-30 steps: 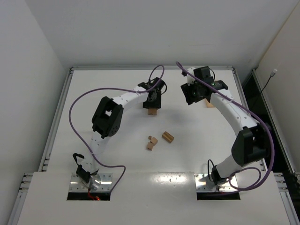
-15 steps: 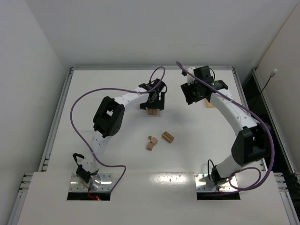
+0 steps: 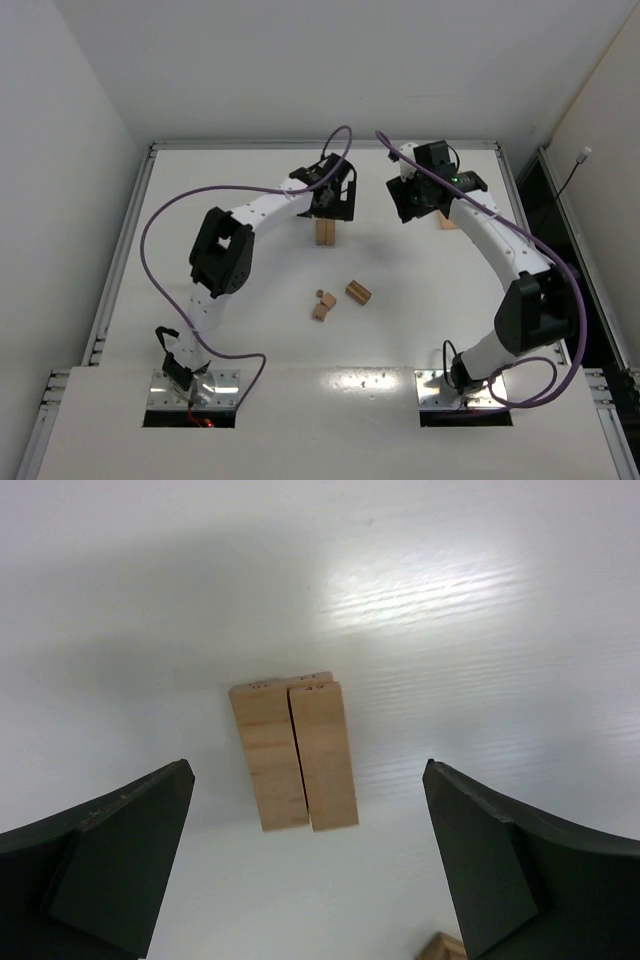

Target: Build the wood block tower

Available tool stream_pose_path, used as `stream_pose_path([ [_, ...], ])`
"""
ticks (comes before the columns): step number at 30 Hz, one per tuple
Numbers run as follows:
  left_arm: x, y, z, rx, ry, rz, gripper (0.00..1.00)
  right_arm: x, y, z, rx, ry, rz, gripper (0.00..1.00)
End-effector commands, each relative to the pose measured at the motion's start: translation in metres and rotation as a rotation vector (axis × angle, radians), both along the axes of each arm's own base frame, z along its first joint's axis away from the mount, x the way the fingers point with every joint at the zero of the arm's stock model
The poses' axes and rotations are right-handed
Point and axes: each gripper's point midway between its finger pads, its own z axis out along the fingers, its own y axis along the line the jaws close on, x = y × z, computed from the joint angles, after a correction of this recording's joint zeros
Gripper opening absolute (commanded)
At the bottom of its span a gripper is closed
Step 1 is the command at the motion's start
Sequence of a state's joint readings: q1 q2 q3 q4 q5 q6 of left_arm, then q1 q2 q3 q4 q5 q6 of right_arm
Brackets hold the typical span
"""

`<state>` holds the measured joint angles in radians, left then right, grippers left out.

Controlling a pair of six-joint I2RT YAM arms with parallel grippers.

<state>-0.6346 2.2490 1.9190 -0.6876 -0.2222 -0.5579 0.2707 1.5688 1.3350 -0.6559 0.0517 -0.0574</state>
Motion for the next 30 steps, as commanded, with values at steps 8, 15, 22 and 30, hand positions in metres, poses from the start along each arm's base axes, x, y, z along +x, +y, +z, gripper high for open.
stream_pose_path([
  [8, -0.012, 0.036, 0.249, -0.134, -0.487, -0.053, 1.0, -0.057, 0.035, 0.042, 0.081, -0.135, 0.453, 0.55],
  [15, -0.028, 0.161, 0.236, 0.026, -0.487, 0.119, 1.0, -0.145, 0.101, 0.02, 0.258, 0.097, 0.946, 0.66],
  [22, -0.043, 0.286, 0.186, 0.044, -0.317, 0.325, 1.0, -0.176, 0.146, 0.01, 0.248, -0.025, 1.388, 0.69],
  [30, -0.072, 0.331, 0.131, 0.018, -0.178, 0.489, 1.0, -0.156, 0.182, -0.026, 0.178, 0.279, 1.156, 0.63],
])
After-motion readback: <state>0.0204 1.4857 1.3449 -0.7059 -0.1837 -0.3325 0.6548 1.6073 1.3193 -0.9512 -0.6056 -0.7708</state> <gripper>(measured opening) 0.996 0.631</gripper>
